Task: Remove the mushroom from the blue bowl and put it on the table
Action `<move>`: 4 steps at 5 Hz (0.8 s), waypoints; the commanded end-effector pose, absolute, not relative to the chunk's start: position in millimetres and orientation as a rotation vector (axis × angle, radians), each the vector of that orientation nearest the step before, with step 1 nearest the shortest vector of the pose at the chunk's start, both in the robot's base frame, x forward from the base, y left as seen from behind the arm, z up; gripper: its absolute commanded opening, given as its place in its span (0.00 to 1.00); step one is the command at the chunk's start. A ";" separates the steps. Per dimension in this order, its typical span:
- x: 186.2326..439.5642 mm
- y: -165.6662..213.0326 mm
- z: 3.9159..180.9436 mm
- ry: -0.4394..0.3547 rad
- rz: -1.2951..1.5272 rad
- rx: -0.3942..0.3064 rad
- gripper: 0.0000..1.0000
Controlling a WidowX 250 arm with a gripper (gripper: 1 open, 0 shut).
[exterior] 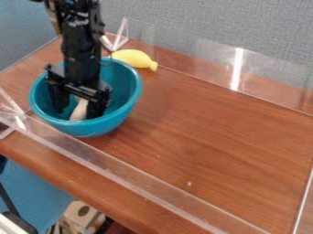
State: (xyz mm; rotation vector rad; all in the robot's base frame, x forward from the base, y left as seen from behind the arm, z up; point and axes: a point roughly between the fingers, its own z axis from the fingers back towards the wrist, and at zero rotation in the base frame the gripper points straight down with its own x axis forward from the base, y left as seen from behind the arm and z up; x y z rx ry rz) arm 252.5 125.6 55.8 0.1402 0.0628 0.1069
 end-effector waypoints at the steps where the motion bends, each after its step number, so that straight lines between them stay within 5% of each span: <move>1: 253.9 119.5 66.5 0.007 0.106 0.169 1.00; 2: 251.3 116.1 59.7 0.004 0.117 0.175 1.00; 3: 250.6 121.2 68.2 0.001 0.110 0.174 0.00; 4: 249.6 126.0 79.8 -0.003 0.108 0.173 0.00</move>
